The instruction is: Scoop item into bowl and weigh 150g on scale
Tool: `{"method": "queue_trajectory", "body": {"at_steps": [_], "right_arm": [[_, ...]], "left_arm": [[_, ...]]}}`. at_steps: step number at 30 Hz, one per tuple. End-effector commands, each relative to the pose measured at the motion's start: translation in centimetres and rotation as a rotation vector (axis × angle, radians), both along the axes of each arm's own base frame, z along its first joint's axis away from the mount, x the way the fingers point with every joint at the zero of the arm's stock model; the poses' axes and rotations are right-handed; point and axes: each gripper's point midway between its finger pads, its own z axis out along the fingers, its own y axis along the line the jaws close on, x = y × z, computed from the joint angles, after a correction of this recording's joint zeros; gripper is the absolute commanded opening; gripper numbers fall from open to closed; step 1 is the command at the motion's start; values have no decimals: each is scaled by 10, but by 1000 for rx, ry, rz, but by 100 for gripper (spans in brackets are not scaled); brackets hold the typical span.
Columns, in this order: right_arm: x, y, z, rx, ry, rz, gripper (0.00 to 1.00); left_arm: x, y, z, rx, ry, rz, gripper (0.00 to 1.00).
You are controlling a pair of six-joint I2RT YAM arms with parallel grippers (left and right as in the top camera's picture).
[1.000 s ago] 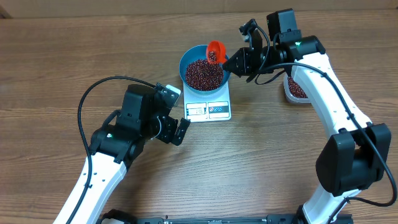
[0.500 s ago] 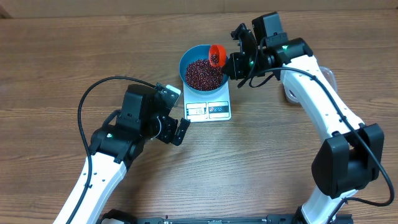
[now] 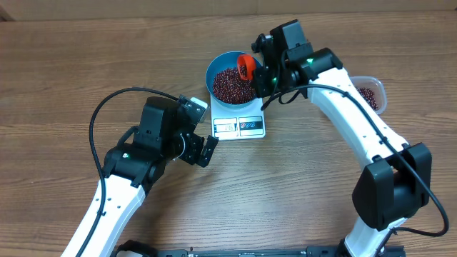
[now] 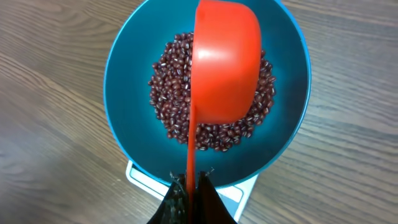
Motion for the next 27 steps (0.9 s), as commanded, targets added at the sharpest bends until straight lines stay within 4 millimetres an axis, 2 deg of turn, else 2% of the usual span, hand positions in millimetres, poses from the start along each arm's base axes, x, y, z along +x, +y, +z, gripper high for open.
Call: {"method": "queue_trajectory", "body": {"at_steps": [1,27], "right_arm": [[7,-2,22,-59,-100,7,4],[9,-8,21,-118,-133,29,4]], "left_arm": [[0,2,-2,15,-7,-11,100],[0,2,-2,15,-7,-11,100]]}}
